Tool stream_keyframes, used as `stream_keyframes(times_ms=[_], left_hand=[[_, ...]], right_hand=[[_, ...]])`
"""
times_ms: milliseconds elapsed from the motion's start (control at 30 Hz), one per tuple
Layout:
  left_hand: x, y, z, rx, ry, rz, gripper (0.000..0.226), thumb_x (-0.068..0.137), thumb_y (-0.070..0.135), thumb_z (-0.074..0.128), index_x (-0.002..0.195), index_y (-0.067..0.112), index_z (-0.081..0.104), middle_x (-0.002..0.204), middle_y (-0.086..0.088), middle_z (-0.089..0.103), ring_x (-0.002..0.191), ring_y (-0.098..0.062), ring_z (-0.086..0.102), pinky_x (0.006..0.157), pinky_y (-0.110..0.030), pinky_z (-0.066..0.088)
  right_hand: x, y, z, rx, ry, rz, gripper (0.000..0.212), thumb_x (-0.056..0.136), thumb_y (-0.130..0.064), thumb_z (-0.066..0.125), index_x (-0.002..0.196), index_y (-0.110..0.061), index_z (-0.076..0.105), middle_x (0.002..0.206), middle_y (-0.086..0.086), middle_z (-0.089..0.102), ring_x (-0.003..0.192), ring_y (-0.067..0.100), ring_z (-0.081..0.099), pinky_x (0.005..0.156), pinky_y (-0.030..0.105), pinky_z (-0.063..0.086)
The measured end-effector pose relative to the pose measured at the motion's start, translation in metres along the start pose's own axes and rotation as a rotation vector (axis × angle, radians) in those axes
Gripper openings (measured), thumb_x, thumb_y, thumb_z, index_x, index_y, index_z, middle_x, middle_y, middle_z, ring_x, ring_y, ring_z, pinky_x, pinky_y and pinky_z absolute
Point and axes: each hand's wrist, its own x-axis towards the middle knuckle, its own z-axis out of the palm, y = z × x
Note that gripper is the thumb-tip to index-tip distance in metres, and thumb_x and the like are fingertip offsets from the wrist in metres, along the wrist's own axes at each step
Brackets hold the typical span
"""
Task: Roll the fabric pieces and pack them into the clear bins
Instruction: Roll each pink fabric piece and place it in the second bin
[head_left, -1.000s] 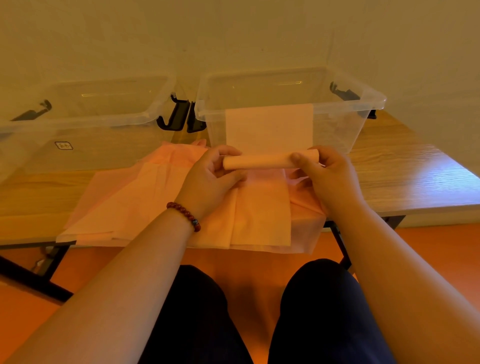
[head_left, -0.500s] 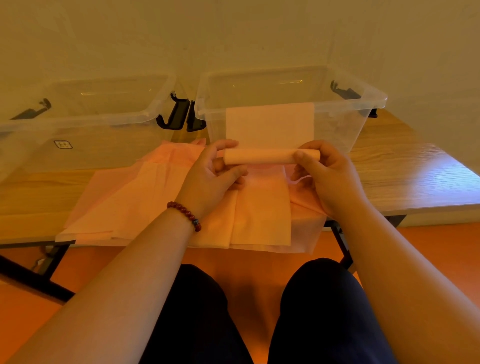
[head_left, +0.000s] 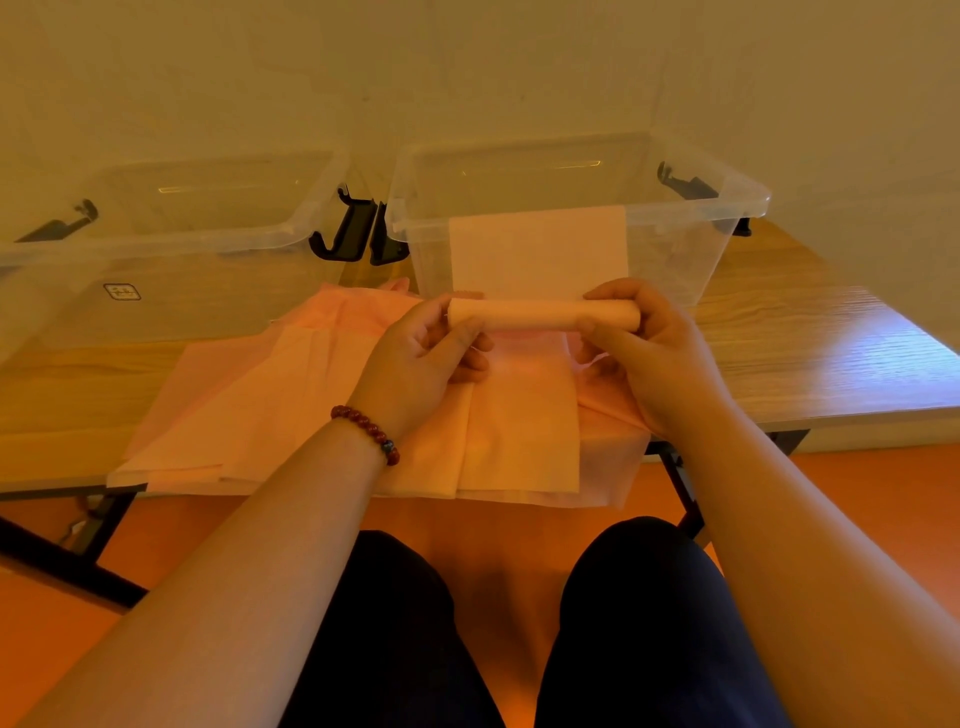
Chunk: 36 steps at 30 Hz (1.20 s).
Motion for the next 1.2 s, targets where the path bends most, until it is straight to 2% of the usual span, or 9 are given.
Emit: stream_keyframes(times_ms=[133,267,433,567,700,900,967,1033,1200], left_hand=[[-0.0003,0.0002,-0.0002,-0.010,-0.012,0.013,0.046,0.093,0.014,0.058,0.130,0.036,0.042,0.104,-0.008,0.065,0.073,-0.004,0.064,0.065,-0.019,0.054],[-0.0005,0.0004,-0.0006,-0.020,-0.009,0.016,0.056,0.092,0.014,0.060,0.134,0.039,0.034,0.106,-0.001,0.065,0.073,-0.001,0.064,0.064,-0.016,0.053],[-0.0007,-0.0021,-0.0013,0.046,-0.003,0.034,0.043,0.096,0.017,0.052,0.139,0.022,0.045,0.086,0.007,0.066,0.069,0.001,0.061,0.064,-0.015,0.052],[-0.0002,-0.0033,-0.0009,0.068,-0.004,0.046,0.026,0.098,0.021,0.048,0.121,0.020,0.061,0.079,0.002,0.062,0.066,-0.004,0.061,0.064,-0.019,0.053],[-0.0005,-0.0030,-0.0015,0.062,-0.011,0.029,0.016,0.097,0.025,0.049,0.105,0.029,0.063,0.079,0.002,0.063,0.068,-0.005,0.064,0.066,-0.021,0.054],[-0.0008,0.0001,-0.0013,0.004,-0.035,0.043,0.036,0.090,0.015,0.062,0.118,0.036,0.052,0.106,0.014,0.056,0.081,0.000,0.061,0.064,-0.017,0.053],[-0.0001,-0.0017,-0.0027,0.075,-0.046,0.062,0.025,0.092,0.020,0.059,0.109,0.037,0.058,0.095,0.010,0.060,0.077,-0.005,0.060,0.065,-0.018,0.052],[0.0003,-0.0039,-0.0029,0.108,-0.026,0.046,0.013,0.094,0.026,0.056,0.102,0.034,0.062,0.079,0.007,0.063,0.069,-0.004,0.059,0.065,-0.018,0.052],[0.0011,-0.0034,-0.0011,0.052,-0.008,0.010,0.012,0.094,0.026,0.055,0.103,0.024,0.063,0.075,0.003,0.065,0.062,-0.004,0.061,0.060,-0.018,0.051]], right_hand=[[-0.0012,-0.0036,0.0017,0.000,0.016,0.024,0.004,0.093,-0.027,0.062,0.095,-0.024,0.064,0.066,-0.002,0.066,0.064,0.015,0.064,0.067,0.032,0.054],[-0.0023,-0.0045,0.0029,0.032,0.021,0.050,0.013,0.096,-0.031,0.058,0.086,-0.027,0.065,0.061,-0.001,0.063,0.061,0.022,0.061,0.066,0.039,0.052],[-0.0014,-0.0047,0.0007,0.105,-0.004,0.072,0.005,0.093,-0.025,0.062,0.097,-0.025,0.065,0.066,-0.001,0.065,0.060,0.017,0.060,0.057,0.030,0.047],[-0.0012,-0.0041,-0.0017,0.135,-0.045,0.057,0.026,0.086,-0.008,0.069,0.102,-0.028,0.064,0.072,-0.002,0.066,0.068,0.019,0.063,0.057,0.028,0.048],[-0.0033,-0.0063,0.0008,0.086,0.007,0.069,0.010,0.087,-0.021,0.069,0.096,-0.022,0.064,0.066,-0.004,0.066,0.063,0.017,0.062,0.061,0.033,0.050],[-0.0026,-0.0067,0.0038,-0.017,0.061,0.100,0.016,0.090,-0.035,0.064,0.085,-0.020,0.066,0.059,-0.004,0.065,0.052,0.011,0.056,0.057,0.034,0.047],[-0.0015,-0.0058,0.0021,-0.028,0.025,0.078,0.010,0.087,-0.037,0.068,0.093,-0.029,0.067,0.066,-0.002,0.068,0.057,0.014,0.060,0.062,0.039,0.050],[-0.0003,-0.0037,-0.0009,-0.030,-0.045,0.062,0.027,0.083,-0.033,0.074,0.105,-0.043,0.062,0.074,-0.003,0.070,0.062,0.016,0.063,0.065,0.043,0.053],[-0.0023,-0.0060,0.0021,-0.086,-0.041,0.040,0.020,0.084,-0.026,0.074,0.086,-0.043,0.063,0.069,-0.001,0.068,0.059,0.016,0.061,0.067,0.046,0.053]])
